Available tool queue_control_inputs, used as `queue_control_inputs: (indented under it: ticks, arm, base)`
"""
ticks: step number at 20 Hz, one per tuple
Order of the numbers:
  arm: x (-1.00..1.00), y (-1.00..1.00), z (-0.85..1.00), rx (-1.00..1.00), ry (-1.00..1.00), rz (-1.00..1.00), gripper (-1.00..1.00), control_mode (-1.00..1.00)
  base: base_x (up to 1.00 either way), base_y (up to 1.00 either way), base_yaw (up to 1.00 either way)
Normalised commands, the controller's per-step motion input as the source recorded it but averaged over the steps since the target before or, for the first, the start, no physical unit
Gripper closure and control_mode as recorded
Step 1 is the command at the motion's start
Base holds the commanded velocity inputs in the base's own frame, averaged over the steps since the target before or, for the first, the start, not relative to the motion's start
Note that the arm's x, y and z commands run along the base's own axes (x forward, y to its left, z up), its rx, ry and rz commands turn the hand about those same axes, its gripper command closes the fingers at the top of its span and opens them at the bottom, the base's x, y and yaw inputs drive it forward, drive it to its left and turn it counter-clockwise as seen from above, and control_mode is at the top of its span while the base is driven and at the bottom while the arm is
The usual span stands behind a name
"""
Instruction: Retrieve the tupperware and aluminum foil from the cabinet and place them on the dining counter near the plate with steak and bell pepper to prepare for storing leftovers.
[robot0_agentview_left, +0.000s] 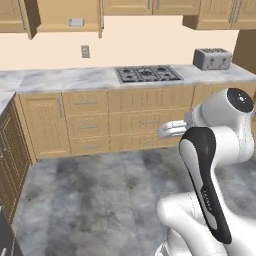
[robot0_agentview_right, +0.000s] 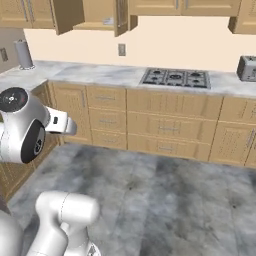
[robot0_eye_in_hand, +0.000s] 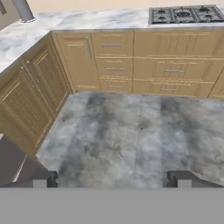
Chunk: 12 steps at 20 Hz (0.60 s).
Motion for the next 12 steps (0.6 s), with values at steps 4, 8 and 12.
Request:
queue_control_inputs:
  ticks: [4, 8, 12]
  arm:
    - [0.0, 0.0, 0.0, 0.0, 0.0, 0.0, -1.0, 1.0]
    - [0.0, 0.0, 0.0, 0.0, 0.0, 0.0, -1.0, 1.0]
    - [0.0, 0.0, 0.0, 0.0, 0.0, 0.0, -1.0, 1.0]
  base:
    - [1.0, 0.53, -0.15]
    - [1.0, 0.57, -0.15]
    - [0.99, 0.62, -0.14]
